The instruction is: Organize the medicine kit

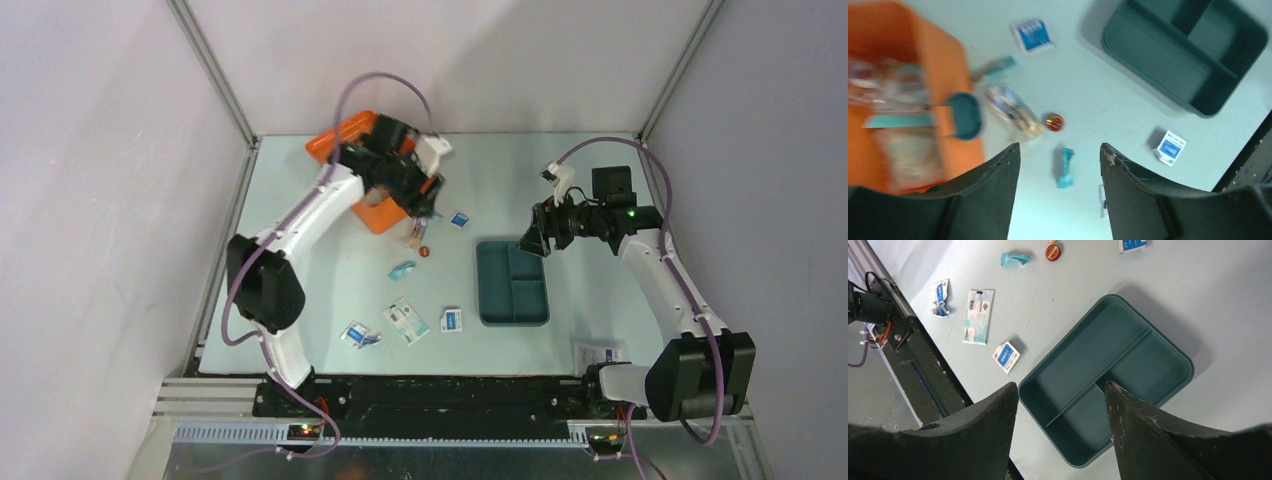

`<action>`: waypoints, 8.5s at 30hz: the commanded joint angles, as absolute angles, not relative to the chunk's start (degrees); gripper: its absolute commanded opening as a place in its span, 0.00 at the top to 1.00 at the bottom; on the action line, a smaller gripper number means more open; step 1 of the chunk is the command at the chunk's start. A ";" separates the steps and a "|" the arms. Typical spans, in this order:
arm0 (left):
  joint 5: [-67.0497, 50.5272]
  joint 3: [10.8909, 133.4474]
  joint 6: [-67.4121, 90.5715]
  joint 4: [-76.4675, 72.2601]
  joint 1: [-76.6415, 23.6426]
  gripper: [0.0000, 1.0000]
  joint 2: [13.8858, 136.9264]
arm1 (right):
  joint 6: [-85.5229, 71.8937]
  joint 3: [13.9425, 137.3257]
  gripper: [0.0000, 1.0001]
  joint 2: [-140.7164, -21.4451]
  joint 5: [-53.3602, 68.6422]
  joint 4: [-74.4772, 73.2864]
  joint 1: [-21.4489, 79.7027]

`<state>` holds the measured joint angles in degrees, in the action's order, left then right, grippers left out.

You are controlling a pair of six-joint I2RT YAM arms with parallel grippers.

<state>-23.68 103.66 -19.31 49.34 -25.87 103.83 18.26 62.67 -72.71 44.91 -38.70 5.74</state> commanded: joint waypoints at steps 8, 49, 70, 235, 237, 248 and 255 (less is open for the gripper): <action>7.08 81.06 -7.94 25.91 -36.13 0.44 105.37 | 19.60 60.57 0.32 -69.71 43.32 -36.16 6.15; 7.24 82.28 -15.93 26.00 -38.15 0.73 107.12 | 19.33 56.87 0.31 -66.69 43.42 -33.02 4.92; 11.98 92.16 -14.93 27.39 -37.16 0.64 121.78 | 19.10 56.51 0.31 -66.62 43.84 -32.54 4.45; -14.59 80.41 25.39 14.81 -12.89 0.82 108.94 | 6.63 64.71 0.33 -92.40 16.27 -32.62 19.40; -14.73 80.42 25.36 14.83 -13.84 0.81 108.96 | 6.72 64.20 0.33 -91.59 16.27 -32.59 19.23; -13.92 80.15 30.50 14.97 -14.89 0.97 107.78 | 6.49 61.25 0.33 -87.03 15.75 -31.12 17.07; -8.45 84.53 29.72 14.97 -14.22 1.00 108.08 | 6.14 61.29 0.34 -88.83 16.61 -30.56 17.66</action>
<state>-11.81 80.14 28.03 14.31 -14.72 107.74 6.44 61.47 -88.90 15.79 -32.25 17.17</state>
